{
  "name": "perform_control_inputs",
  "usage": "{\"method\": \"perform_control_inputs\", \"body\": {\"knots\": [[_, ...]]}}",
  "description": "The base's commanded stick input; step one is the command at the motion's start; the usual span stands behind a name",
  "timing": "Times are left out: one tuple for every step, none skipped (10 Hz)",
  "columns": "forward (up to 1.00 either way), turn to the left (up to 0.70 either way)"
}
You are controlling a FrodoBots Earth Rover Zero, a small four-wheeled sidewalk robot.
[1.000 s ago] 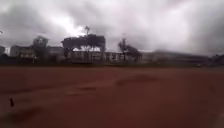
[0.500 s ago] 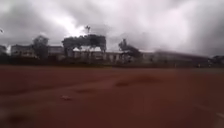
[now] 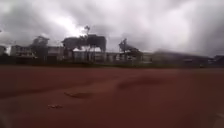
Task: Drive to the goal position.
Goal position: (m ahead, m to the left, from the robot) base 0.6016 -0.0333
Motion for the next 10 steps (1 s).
{"method": "perform_control_inputs", "body": {"knots": [[0.70,0.00],[0.70,0.00],[0.70,0.00],[0.70,0.00],[0.70,0.00],[0.70,0.00],[0.70,0.00],[0.70,0.00],[0.70,0.00],[0.70,0.00]]}}
